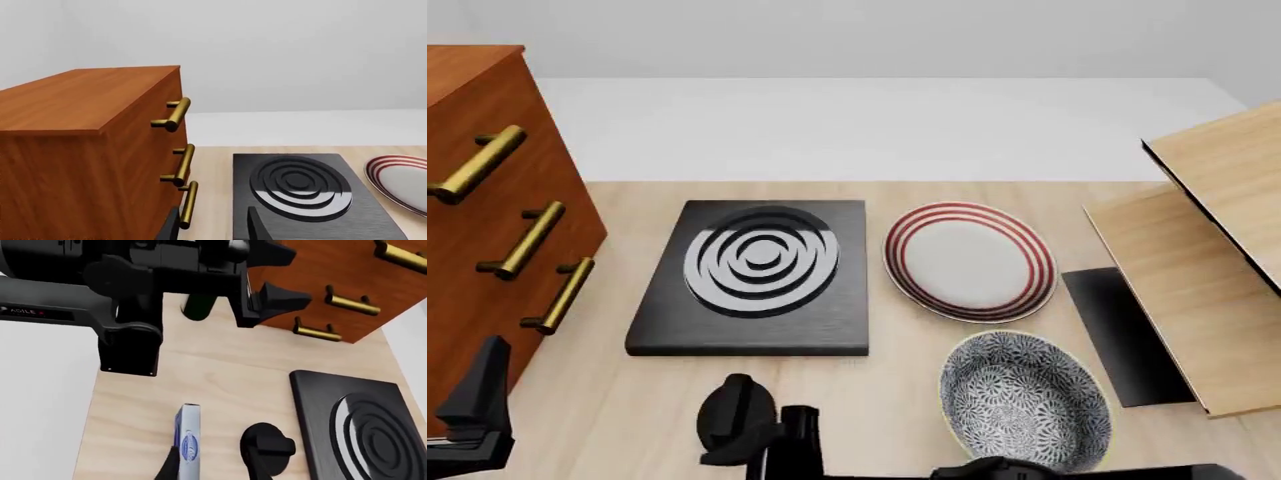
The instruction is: Pick up the cream cheese and put it in the bowl.
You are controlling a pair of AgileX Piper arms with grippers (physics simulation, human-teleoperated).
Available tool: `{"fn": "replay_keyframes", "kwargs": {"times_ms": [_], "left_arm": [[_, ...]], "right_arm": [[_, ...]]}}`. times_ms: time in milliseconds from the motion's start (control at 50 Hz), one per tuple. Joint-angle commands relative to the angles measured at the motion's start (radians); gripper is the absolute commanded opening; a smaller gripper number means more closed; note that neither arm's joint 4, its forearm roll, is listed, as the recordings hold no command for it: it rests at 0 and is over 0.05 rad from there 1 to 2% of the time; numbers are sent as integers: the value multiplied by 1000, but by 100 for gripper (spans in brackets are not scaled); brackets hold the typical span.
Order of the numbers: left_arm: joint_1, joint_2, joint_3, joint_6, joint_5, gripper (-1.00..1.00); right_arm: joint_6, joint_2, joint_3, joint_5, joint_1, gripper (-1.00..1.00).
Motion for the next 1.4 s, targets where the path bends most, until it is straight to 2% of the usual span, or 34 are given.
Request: {"fn": "replay_keyframes", "kwargs": {"times_ms": [20,280,620,1000,1400], "left_arm": [[5,0,0,-4,1,100],[21,0,0,-6,9,100],[33,0,1,-12,19,100],[43,0,1,-14,28,100],[45,0,1,-14,32,100]], "right_arm": [[74,81,-38,-31,38,100],[126,144,-43,-78,38,100],[147,270,-36,-176,-3,100],[165,346,-76,-196,27,100],[179,450,-106,-238,11,100]]}}
